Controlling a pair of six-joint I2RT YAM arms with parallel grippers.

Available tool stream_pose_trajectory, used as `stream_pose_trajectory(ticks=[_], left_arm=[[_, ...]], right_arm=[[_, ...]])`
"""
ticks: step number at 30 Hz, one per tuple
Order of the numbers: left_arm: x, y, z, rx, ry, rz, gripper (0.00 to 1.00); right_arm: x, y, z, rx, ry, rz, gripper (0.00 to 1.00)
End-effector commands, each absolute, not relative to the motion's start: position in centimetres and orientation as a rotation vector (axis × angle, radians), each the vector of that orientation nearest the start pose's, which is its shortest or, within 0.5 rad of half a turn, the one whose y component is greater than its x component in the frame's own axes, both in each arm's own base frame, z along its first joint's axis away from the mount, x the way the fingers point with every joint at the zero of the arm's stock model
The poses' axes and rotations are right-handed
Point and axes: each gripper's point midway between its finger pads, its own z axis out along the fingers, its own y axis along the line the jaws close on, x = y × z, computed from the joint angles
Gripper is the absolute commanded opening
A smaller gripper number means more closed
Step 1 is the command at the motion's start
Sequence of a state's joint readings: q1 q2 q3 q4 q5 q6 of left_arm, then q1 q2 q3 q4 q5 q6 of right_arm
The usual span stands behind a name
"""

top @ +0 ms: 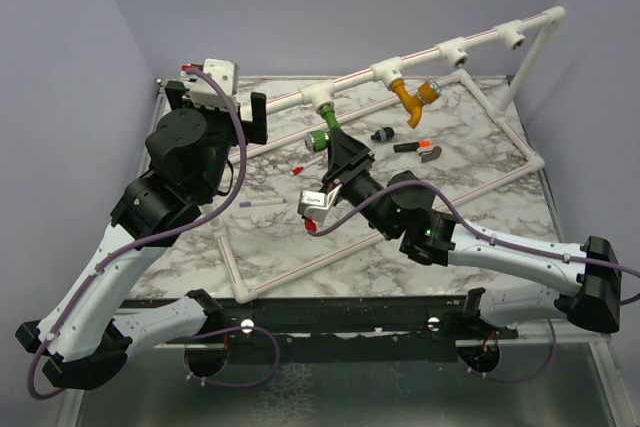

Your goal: Install the water faucets

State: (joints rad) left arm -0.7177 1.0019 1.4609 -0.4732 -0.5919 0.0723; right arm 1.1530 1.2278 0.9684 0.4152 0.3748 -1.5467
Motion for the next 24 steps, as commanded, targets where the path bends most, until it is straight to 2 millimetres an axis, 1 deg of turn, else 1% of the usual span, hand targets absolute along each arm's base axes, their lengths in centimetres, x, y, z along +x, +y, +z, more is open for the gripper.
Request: stream_pose_trajectory(ticks=[1, 2, 7, 13, 18, 24], left_arm=[[27.9, -11.0, 45.7, 0.161, 1.563, -0.028, 0.99], [27.9, -11.0, 45.7, 0.16, 1.562, -0.03, 0.99], [27.9, -11.0, 45.7, 0.158, 1.562, -0.031, 0.99], [27.7, -10.8, 45.8, 0.155, 1.559, -0.031, 0.99], [27.6, -10.8, 45.8, 0.154, 1.557, -0.035, 0.99], [27.5, -10.7, 45.9, 0.152, 1.553, -0.041, 0.99]], right_arm=[[25.5, 32.6, 40.8, -1.14, 0.674, -0.494, 0.03], [25.4, 32.6, 40.7, -1.114, 0.691, -0.465, 0.01], [25.2, 32.4, 40.6, -0.942, 0.805, -0.285, 0.01], [25.3, 31.0, 40.9, -0.66, 0.928, -0.059, 0.0], [25.5, 30.4, 41.0, -0.462, 1.009, 0.107, 0.01], [26.2, 29.9, 39.8, -0.19, 1.135, 0.316, 0.0]])
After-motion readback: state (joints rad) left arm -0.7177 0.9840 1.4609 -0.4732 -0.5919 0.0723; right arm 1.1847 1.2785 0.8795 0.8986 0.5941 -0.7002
